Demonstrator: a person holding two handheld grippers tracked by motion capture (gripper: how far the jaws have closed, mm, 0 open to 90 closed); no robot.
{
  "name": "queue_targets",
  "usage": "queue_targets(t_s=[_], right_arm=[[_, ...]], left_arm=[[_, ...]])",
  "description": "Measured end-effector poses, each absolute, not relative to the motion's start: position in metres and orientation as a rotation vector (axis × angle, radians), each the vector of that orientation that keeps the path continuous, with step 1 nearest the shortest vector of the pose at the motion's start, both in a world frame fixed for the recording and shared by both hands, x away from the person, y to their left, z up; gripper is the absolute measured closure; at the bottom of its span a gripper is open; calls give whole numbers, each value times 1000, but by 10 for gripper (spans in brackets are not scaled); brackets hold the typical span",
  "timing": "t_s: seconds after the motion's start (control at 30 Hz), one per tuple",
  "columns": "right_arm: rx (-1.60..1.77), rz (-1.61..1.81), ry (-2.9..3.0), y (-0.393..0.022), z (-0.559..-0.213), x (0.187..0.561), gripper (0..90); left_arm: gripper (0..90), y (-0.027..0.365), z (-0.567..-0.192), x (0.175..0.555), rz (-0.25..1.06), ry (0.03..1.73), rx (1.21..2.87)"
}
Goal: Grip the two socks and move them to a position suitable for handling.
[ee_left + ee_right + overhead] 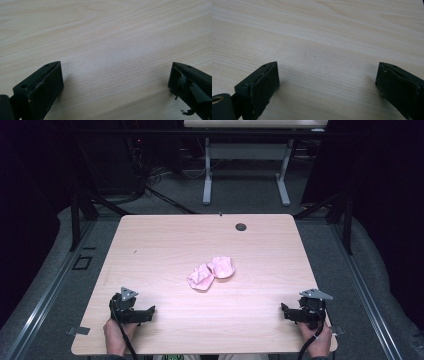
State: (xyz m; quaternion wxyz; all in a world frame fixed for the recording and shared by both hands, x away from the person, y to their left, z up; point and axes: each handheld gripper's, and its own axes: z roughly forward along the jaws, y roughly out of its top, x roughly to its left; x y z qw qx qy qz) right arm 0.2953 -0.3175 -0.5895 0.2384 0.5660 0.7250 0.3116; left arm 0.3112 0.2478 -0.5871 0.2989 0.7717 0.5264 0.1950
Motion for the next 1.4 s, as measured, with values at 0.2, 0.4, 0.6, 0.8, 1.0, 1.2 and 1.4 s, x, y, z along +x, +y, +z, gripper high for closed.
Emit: queue_targets(t_s=[0.2,0.4,0.6,0.8,1.0,1.2,1.4], right_arm=[[1551,853,1986,-317,-589,295,43],[1551,852,1987,-318,-589,295,43],[1552,851,1985,-317,-589,295,43],[1551,852,1987,-318,-589,295,43],[1550,852,1986,-318,-589,295,43],[1549,853,1986,-318,-589,295,43],[1550,851,1983,-317,-589,295,43]], left_arm=[[1,238,-567,323,431,1336,2142],[1,219,-544,340,359,1233,2180],[0,194,-528,359,282,1145,2249],[0,173,-516,379,258,1078,2285],[1,151,-510,397,226,1031,2305],[38,124,-511,412,210,983,2325],[231,102,-523,420,193,928,2331]])
